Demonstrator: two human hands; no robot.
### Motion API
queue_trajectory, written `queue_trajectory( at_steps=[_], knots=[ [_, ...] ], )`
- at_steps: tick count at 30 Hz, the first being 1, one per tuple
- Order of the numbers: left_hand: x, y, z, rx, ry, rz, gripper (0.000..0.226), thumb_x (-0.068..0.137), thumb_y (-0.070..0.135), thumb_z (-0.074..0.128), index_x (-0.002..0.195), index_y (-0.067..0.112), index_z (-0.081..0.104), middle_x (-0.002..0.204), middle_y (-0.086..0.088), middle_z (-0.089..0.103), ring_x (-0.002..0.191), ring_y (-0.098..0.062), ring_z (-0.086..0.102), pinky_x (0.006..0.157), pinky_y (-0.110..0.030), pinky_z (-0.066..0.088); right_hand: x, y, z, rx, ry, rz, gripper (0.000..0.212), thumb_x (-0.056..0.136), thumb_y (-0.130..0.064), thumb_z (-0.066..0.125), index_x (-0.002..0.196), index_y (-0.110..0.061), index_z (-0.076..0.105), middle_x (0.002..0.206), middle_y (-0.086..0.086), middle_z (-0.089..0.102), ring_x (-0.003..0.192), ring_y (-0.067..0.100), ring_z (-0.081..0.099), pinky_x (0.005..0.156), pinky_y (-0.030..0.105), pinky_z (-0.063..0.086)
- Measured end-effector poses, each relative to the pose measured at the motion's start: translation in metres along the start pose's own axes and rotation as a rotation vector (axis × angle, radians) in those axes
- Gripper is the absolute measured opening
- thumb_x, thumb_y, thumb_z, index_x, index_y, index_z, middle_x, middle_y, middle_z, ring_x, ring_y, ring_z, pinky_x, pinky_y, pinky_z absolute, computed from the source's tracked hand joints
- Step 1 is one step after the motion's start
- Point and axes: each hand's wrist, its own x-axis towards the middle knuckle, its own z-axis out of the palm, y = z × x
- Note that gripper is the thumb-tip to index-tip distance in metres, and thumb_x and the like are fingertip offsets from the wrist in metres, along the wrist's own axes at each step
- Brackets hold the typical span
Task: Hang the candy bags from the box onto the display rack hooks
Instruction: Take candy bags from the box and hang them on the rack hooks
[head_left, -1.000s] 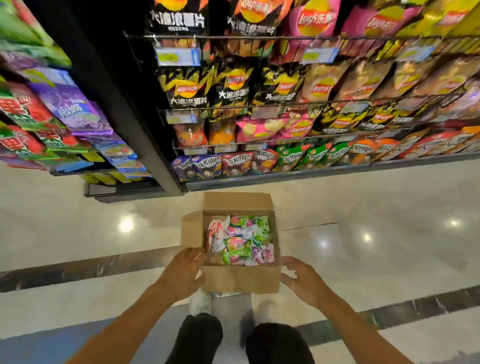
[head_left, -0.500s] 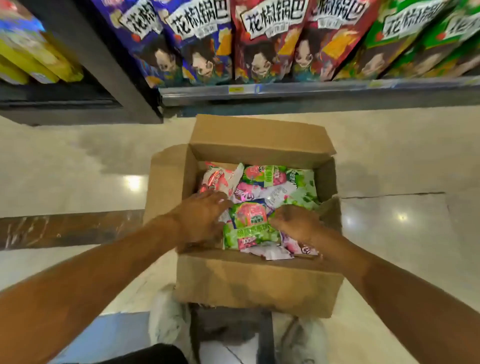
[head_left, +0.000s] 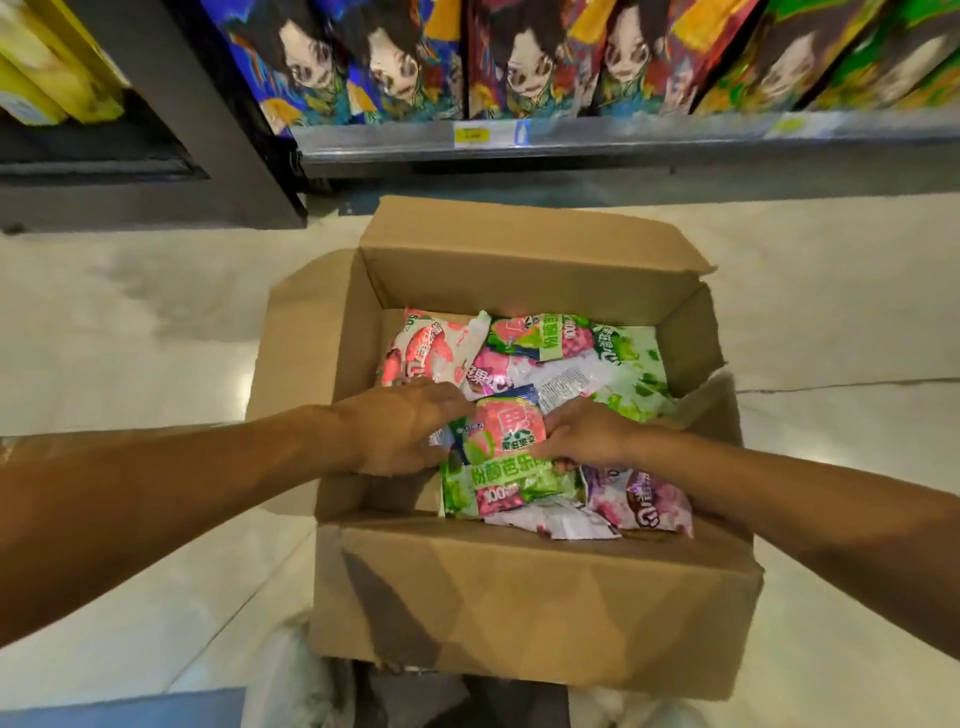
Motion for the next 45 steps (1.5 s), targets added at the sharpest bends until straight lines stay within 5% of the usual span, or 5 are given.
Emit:
queue_trajectory(
  at_steps=[12,20,29,39,45],
  knots=[
    [0.023,0.037,-0.001,-1.442,0.198,-0.436,0.062,0.082,0.005,0.078,0.136,0.016,0.048,0.121,-0.005,0.072,0.109,-0.02,0.07,0.094,-0.035,0.057,-0.036,-0.025,-0.031,0.492,0.076,-0.25,0.012,0.094,-0.015,0.068,0.102,-0.008,0.073,0.091,0.001,0.068,0.084,0.01,0.07,0.085,0.031,0.061],
    [0.019,0.025,-0.003,-1.407,0.28,-0.499,0.033,0.088,0.012,0.074,0.12,0.013,0.068,0.111,0.001,0.076,0.104,-0.013,0.072,0.095,-0.032,0.054,-0.009,-0.03,-0.084,0.504,0.301,-0.109,0.025,0.1,-0.029,0.059,0.114,-0.011,0.069,0.112,0.009,0.072,0.101,0.022,0.071,0.088,0.032,0.059],
    [0.02,0.023,-0.001,-1.404,0.334,-0.544,0.031,0.084,0.012,0.077,0.113,0.019,0.071,0.109,0.002,0.077,0.1,-0.013,0.073,0.096,-0.035,0.055,0.041,-0.03,-0.085,-0.551,0.212,-0.151,0.051,0.103,-0.045,0.046,0.144,-0.016,0.047,0.14,0.01,0.055,0.123,0.027,0.053,0.103,0.039,0.042],
    [0.016,0.017,0.007,-1.358,0.33,-0.597,0.032,0.083,0.01,0.079,0.112,0.019,0.07,0.111,0.0,0.076,0.103,-0.018,0.072,0.099,-0.039,0.053,0.037,-0.017,-0.06,-0.608,0.347,-0.298,0.021,0.1,-0.028,0.055,0.082,-0.019,0.059,0.131,0.009,0.057,0.131,0.026,0.048,0.112,0.036,0.038],
    [0.016,0.024,0.008,-1.312,0.307,-0.571,0.032,0.082,0.006,0.078,0.109,0.021,0.07,0.102,0.008,0.077,0.092,-0.006,0.074,0.083,-0.023,0.057,0.013,-0.019,-0.067,-0.628,0.347,-0.224,0.06,0.089,-0.045,0.071,0.135,-0.012,0.05,0.13,0.01,0.06,0.118,0.029,0.057,0.095,0.036,0.043]
  ],
)
